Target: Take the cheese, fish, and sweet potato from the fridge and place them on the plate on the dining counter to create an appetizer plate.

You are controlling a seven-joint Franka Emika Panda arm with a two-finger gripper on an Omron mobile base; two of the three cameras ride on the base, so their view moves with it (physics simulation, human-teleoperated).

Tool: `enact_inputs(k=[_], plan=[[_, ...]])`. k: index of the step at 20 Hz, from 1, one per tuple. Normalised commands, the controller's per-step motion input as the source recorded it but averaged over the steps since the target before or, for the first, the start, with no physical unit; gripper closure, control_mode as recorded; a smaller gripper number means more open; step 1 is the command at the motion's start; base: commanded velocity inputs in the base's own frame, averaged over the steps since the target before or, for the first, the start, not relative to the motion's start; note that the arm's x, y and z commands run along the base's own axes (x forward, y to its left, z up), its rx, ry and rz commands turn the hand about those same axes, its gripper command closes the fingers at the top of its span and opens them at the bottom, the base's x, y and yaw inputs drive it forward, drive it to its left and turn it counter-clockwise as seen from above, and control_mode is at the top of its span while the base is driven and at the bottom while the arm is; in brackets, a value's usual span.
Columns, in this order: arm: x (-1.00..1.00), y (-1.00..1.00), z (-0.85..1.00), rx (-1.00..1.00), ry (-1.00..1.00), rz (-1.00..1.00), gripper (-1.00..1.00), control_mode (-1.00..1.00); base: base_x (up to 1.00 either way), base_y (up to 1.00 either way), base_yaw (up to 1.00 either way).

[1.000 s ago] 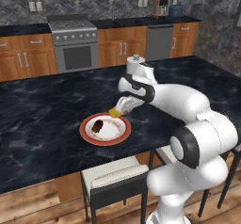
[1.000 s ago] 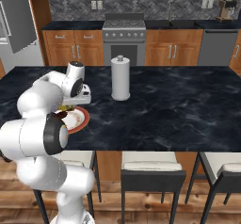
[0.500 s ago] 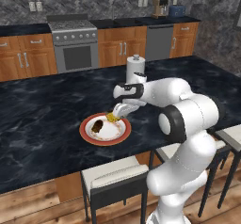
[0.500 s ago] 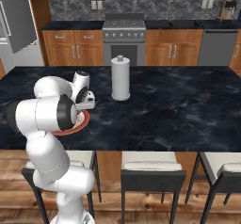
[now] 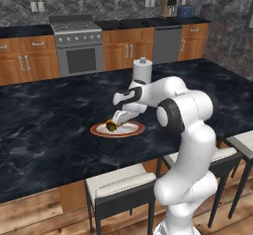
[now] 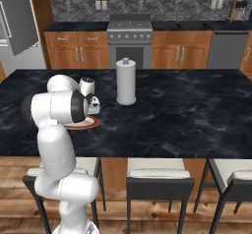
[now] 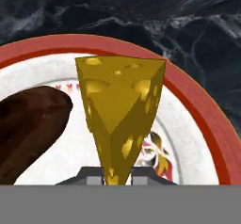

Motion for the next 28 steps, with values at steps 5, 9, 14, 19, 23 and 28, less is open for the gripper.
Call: enact_inputs(k=[5, 9, 14, 19, 23, 28], plan=[[0.46, 0.19, -0.28, 0.00, 0.02, 0.00, 1.00, -1.00, 0.00, 0.00, 0.00], [0.11, 0.11, -0.40, 0.00, 0.04, 0.00, 1.00, -1.00, 0.00, 0.00, 0.00], [-0.07, 0.02, -0.16, 0.00, 0.00, 0.00, 1.00, -1.00, 0.00, 0.00, 0.00], [-0.38, 0.00, 0.00, 0.00, 0.00, 0.00, -1.00, -1.00, 0.00, 0.00, 0.00], [-0.66, -0.02, 0.12, 0.00, -0.01, 0.00, -1.00, -1.00, 0.00, 0.00, 0.00], [-0.97, -0.22, 0.72, 0.00, -0.14, 0.00, -1.00, -1.00, 0.00, 0.00, 0.00]])
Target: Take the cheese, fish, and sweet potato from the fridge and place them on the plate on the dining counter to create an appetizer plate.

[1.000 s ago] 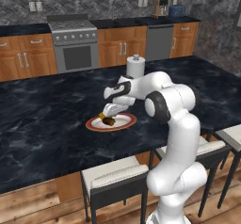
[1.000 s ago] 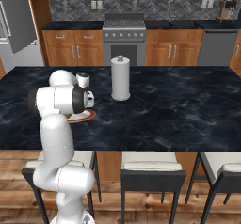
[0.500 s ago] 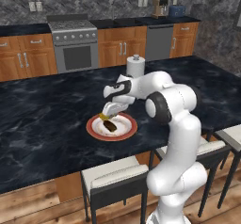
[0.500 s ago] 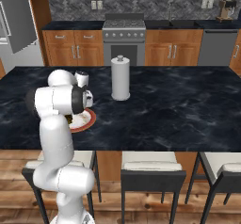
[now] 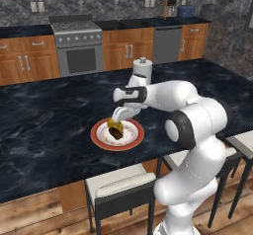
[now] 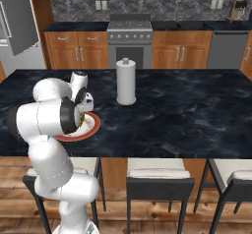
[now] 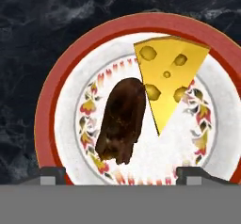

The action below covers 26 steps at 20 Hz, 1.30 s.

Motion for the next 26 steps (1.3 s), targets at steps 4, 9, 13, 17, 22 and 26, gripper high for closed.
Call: enact_inputs(k=[4, 9, 13, 17, 22, 26], plan=[[-0.85, -0.66, 1.00, 0.00, -0.24, 0.00, -1.00, -1.00, 0.00, 0.00, 0.00], [-0.90, -0.73, 1.00, 0.00, -0.31, 0.00, -1.00, -1.00, 0.00, 0.00, 0.00], [-1.00, -0.60, 0.99, 0.00, -0.33, -0.01, -1.00, -1.00, 0.00, 0.00, 0.00], [-1.00, -0.33, 0.99, 0.00, -0.22, -0.01, -1.00, -1.00, 0.00, 0.00, 0.00], [-0.96, -0.14, 0.86, 0.00, -0.09, 0.00, -1.00, -1.00, 0.00, 0.00, 0.00], [-0.83, 0.00, 0.33, 0.00, -0.08, -0.03, -1.00, -1.00, 0.00, 0.00, 0.00]])
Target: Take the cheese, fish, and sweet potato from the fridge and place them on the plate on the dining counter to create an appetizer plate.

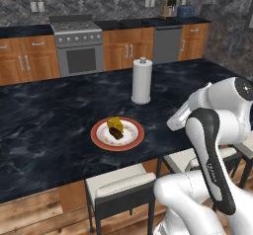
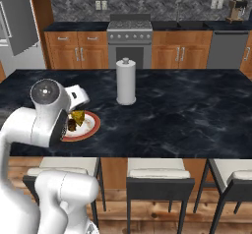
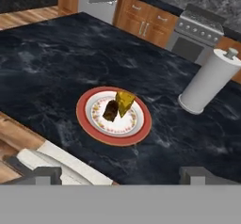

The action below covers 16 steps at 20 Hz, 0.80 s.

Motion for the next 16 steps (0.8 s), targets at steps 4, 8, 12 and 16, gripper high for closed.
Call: enact_inputs(k=[4, 8, 12, 16], plan=[[-0.65, 0.00, 0.39, 0.00, -0.08, -0.09, -1.00, -1.00, 0.00, 0.00, 0.00], [-0.44, 0.00, 0.43, 0.00, -0.03, -0.13, -1.00, -1.00, 0.00, 0.00, 0.00], [-0.14, 0.00, 0.41, 0.00, -0.01, -0.15, -1.00, -1.00, 0.00, 0.00, 0.00], [-0.02, 0.00, 0.28, 0.00, -0.01, -0.13, -1.00, -1.00, 0.00, 0.00, 0.00]])
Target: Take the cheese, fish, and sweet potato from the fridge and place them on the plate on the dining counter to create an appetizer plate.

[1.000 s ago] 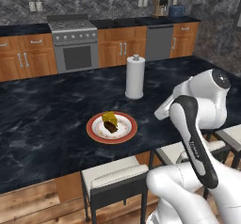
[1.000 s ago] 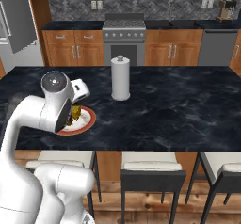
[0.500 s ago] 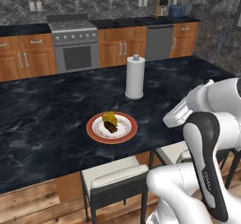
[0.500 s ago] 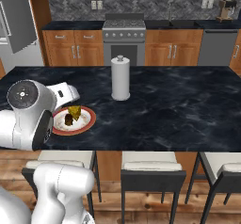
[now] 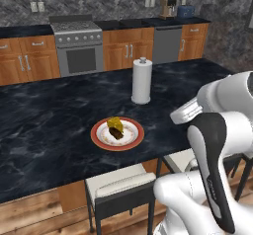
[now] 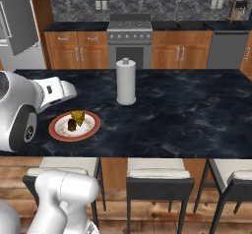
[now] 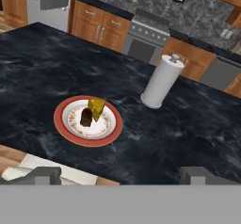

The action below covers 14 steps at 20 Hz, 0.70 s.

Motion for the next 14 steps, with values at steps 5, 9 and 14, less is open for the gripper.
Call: enact_inputs(k=[5, 9, 14], plan=[[0.01, 0.00, -0.06, 0.00, -0.04, -0.08, -1.00, -1.00, 0.00, 0.00, 0.00], [0.14, 0.00, -0.25, 0.00, -0.06, -0.04, -1.00, -1.00, 0.00, 0.00, 0.00], [0.09, 0.00, -0.20, 0.00, -0.09, -0.01, -1.00, -1.00, 0.00, 0.00, 0.00]])
